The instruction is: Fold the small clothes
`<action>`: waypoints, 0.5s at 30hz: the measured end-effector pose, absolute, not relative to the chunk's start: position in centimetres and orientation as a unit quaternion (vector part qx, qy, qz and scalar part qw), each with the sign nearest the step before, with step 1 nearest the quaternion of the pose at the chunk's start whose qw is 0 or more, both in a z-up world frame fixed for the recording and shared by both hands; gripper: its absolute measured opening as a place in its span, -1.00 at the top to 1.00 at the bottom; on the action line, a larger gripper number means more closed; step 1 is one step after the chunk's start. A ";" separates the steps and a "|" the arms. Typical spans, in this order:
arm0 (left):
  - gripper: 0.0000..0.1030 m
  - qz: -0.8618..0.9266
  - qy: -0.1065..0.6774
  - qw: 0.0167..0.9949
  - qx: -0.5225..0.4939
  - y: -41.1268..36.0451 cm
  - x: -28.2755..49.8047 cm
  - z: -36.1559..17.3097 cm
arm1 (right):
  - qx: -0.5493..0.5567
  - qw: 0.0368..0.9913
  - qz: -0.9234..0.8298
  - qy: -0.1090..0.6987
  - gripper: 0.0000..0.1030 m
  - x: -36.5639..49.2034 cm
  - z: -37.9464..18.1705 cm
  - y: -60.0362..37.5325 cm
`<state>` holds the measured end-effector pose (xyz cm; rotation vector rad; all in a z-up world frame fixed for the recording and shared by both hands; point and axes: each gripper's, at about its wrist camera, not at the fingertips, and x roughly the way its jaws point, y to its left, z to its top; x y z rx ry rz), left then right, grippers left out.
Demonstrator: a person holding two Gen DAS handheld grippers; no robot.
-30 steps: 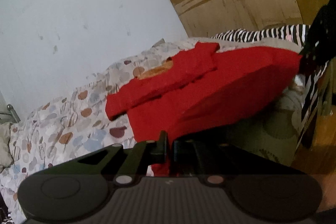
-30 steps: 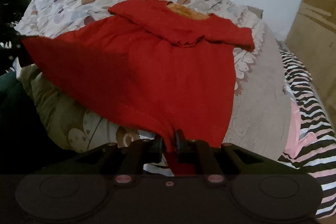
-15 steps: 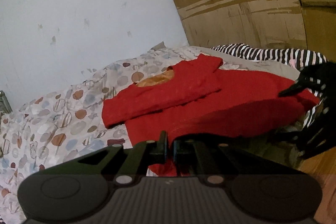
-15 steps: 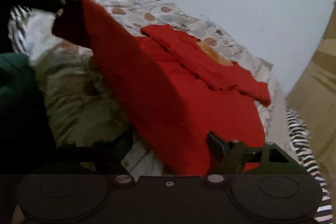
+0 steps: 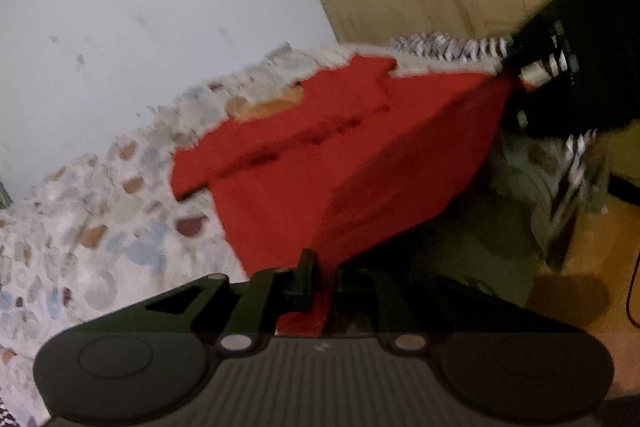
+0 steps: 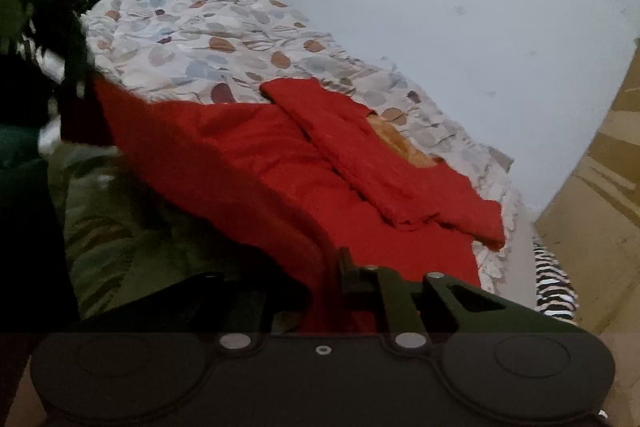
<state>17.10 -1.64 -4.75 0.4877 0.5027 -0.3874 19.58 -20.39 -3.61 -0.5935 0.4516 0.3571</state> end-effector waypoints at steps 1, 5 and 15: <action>0.36 -0.194 0.254 0.918 0.233 -1.9 17.2 -5.5 | -0.281 0.915 0.178 0.226 0.73 19.7 -3.3 -20.6; -0.25 -0.202 0.274 0.915 0.217 -3.7 17.4 -7.6 | -0.228 0.918 0.191 0.261 0.73 20.6 -1.9 -21.1; -0.62 -0.159 0.202 0.928 0.271 -9.7 18.6 -8.5 | -0.086 0.932 0.189 0.297 0.73 22.6 1.1 -22.9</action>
